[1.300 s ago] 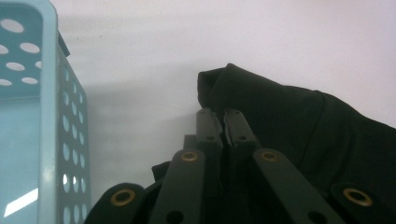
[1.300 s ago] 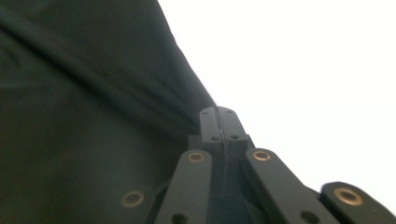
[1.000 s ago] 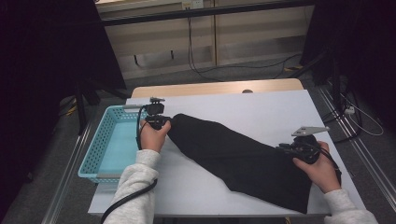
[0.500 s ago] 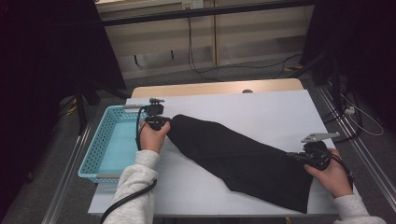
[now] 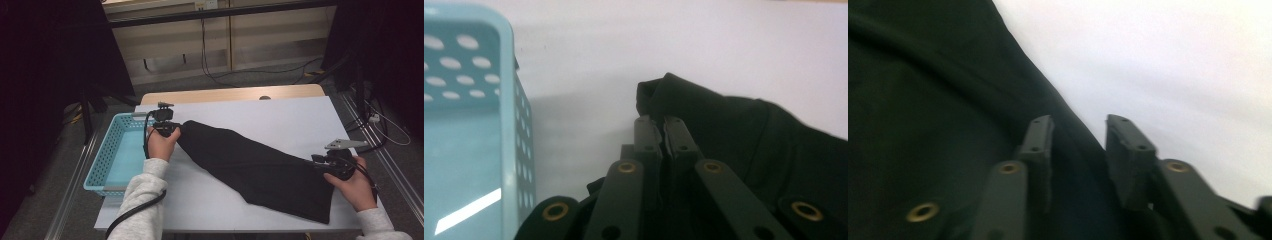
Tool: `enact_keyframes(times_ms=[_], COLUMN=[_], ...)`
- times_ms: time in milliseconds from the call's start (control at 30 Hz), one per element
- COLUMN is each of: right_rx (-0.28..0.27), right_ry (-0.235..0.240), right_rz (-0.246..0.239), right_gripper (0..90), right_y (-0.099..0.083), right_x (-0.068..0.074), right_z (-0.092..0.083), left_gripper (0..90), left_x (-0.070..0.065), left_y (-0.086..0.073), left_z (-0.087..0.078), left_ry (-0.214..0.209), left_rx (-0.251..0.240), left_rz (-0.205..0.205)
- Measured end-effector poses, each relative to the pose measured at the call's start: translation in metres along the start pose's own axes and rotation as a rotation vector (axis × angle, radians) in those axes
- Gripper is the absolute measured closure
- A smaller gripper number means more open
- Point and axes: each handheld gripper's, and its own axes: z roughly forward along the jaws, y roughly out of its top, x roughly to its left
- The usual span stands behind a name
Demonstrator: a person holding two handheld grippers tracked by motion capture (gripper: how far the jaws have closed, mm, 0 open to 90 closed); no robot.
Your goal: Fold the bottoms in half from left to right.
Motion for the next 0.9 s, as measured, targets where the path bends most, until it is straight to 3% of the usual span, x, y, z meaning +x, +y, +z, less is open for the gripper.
enact_keyframes(times_ms=[133,333,533,700,900], right_rx=[0.001,-0.025,-0.043,-0.047,-0.054], right_ry=[0.017,0.038,0.06,0.079,0.088], right_rz=[-0.001,0.012,0.007,-0.002,0.001], right_gripper=[52.8,39.3,34.6,32.4,31.2], right_y=[0.003,0.006,0.007,0.007,0.008], right_x=[0.006,0.011,0.016,0.021,0.026], right_z=[0.003,0.005,0.007,0.008,0.009], left_gripper=[86.7,86.7,86.7,86.7,86.6], left_x=[-0.003,0.002,-0.019,-0.042,-0.06], left_y=[0.01,0.028,0.021,0.006,-0.009], left_z=[-0.006,-0.018,-0.016,-0.009,-0.006], left_ry=[0.006,0.007,-0.081,-0.196,-0.266], left_rx=[-0.021,-0.052,-0.054,-0.058,-0.063], left_rz=[0.006,-0.016,0.018,0.039,0.078])
